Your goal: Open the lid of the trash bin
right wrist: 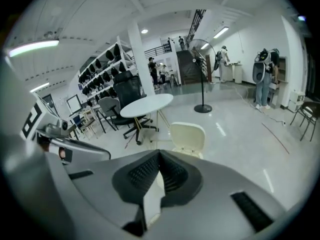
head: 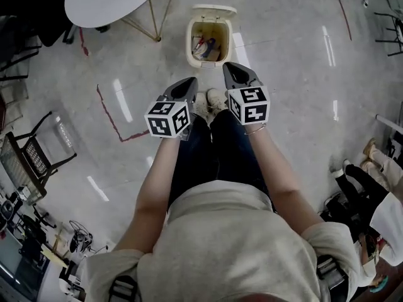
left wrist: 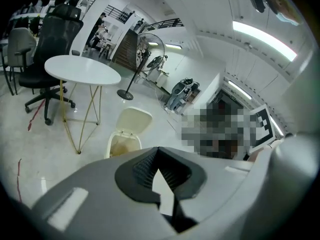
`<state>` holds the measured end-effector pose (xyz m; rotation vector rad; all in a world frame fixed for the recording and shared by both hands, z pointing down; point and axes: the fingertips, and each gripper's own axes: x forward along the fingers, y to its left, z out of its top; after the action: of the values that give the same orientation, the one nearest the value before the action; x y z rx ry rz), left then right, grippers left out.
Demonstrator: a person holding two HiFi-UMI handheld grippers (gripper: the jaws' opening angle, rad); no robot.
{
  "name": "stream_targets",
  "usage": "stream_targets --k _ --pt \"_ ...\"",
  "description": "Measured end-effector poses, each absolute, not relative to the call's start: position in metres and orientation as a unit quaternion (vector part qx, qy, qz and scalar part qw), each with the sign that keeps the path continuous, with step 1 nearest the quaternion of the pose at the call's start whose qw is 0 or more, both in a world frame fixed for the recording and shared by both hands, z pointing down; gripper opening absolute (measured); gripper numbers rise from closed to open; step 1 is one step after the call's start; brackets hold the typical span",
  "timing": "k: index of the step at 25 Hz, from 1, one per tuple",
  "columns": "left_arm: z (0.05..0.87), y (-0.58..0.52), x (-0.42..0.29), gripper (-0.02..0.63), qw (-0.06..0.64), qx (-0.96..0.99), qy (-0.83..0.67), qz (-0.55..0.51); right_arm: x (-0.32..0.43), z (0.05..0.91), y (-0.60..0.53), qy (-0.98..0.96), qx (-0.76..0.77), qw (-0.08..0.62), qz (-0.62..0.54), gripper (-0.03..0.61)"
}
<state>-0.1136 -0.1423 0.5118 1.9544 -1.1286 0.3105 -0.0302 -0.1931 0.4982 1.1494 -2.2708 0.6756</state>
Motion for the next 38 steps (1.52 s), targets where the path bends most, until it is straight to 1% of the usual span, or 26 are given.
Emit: stream_targets --k 8,13,18,22,26,30,38 --pt "0.444 -0.181 -0.107 0.009 0.368 0.805 -0.458 0.085 -0.042 0.423 -0.205 -0.869 0.394 0.215 0.207 0.007" --pt "0.401 -0.199 -0.102 0.009 0.316 0.825 -0.461 0.085 -0.051 0.376 -0.212 -0.892 0.372 0.183 0.182 0.008" --pt "0.352 -0.203 -0.099 0.009 0.274 0.840 -0.467 0.029 -0.051 0.348 -0.208 -0.903 0.352 0.165 0.181 0.008" --pt "0.328 -0.200 -0.092 0.009 0.247 0.853 -0.460 0.024 -0.047 0.317 -0.211 -0.916 0.342 0.149 0.148 0.008" --pt "0.317 -0.190 -0.087 0.009 0.233 0.857 -0.459 0.023 -0.043 0.286 -0.205 -0.927 0.333 0.129 0.116 0.007" --pt "0.310 -0.180 -0.084 0.009 0.229 0.861 -0.455 0.017 -0.042 0.270 -0.190 -0.933 0.328 0.098 0.112 0.008" --pt "0.315 -0.166 -0.074 0.009 0.228 0.862 -0.453 0.027 -0.039 0.276 -0.169 -0.933 0.328 0.101 0.106 0.007"
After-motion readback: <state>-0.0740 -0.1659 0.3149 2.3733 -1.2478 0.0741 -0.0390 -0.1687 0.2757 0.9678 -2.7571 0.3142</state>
